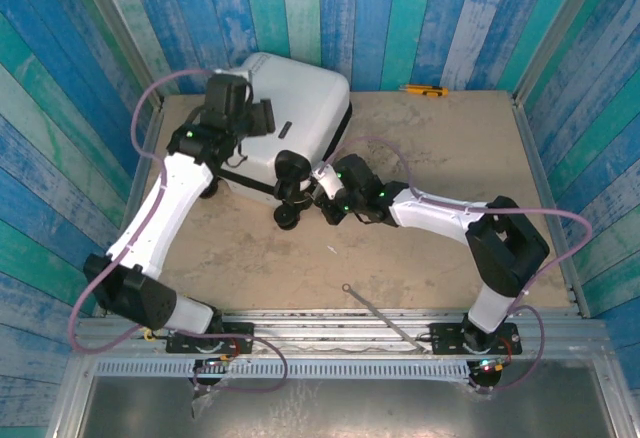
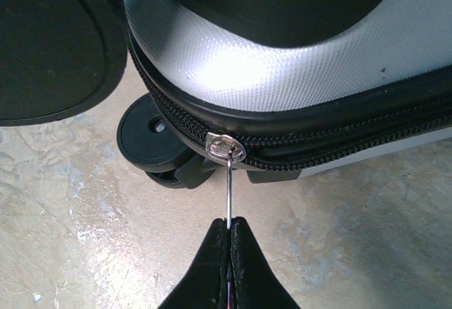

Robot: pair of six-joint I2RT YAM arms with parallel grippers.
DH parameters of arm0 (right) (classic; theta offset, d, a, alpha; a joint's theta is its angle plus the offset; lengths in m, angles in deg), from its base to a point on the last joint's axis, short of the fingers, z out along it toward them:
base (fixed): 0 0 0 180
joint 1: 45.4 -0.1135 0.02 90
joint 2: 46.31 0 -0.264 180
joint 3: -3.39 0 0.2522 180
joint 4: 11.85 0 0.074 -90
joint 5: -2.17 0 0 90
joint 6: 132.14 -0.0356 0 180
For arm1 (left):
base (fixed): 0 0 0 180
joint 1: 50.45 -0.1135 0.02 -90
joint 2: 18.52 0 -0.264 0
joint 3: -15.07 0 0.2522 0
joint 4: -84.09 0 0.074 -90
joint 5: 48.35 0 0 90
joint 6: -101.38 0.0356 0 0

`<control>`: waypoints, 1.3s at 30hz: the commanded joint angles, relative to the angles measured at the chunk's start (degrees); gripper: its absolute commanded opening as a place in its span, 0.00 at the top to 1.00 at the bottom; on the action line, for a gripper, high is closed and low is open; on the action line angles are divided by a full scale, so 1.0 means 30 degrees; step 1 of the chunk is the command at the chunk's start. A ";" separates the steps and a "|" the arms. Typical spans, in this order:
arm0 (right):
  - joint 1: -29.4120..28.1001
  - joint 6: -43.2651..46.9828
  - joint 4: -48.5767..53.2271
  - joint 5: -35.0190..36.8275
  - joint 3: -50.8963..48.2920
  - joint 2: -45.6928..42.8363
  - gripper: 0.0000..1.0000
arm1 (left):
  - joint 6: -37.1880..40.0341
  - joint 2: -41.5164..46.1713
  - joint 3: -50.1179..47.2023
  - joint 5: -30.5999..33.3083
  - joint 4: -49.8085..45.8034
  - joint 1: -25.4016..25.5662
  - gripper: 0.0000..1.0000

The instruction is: Pack the luggage

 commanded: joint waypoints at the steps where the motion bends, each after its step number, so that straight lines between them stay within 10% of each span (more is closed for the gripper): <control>1: -0.0325 0.0250 0.0323 0.1319 -0.0460 -0.1046 1.00 | -0.0863 -0.1563 0.1103 0.0797 0.1461 0.0018 0.20; 9: -0.0277 0.0781 0.0778 0.2190 -0.0498 -0.0953 1.00 | -0.1355 -0.1524 -0.2443 -0.4611 0.4116 0.0838 0.26; 23: -0.0047 0.0814 0.0742 0.1891 0.0053 -0.0244 1.00 | 0.0430 -0.6338 0.2539 -0.2833 0.6225 0.1600 0.21; 31: -0.0049 0.1008 0.0799 0.2278 0.0245 0.0311 1.00 | -0.1397 -1.0894 0.4760 -0.6012 0.6264 0.1600 0.37; 39: 0.0129 0.1468 0.1168 0.2636 0.0370 0.0420 1.00 | -0.1550 -1.1923 0.2965 -0.4390 0.6975 0.1600 0.51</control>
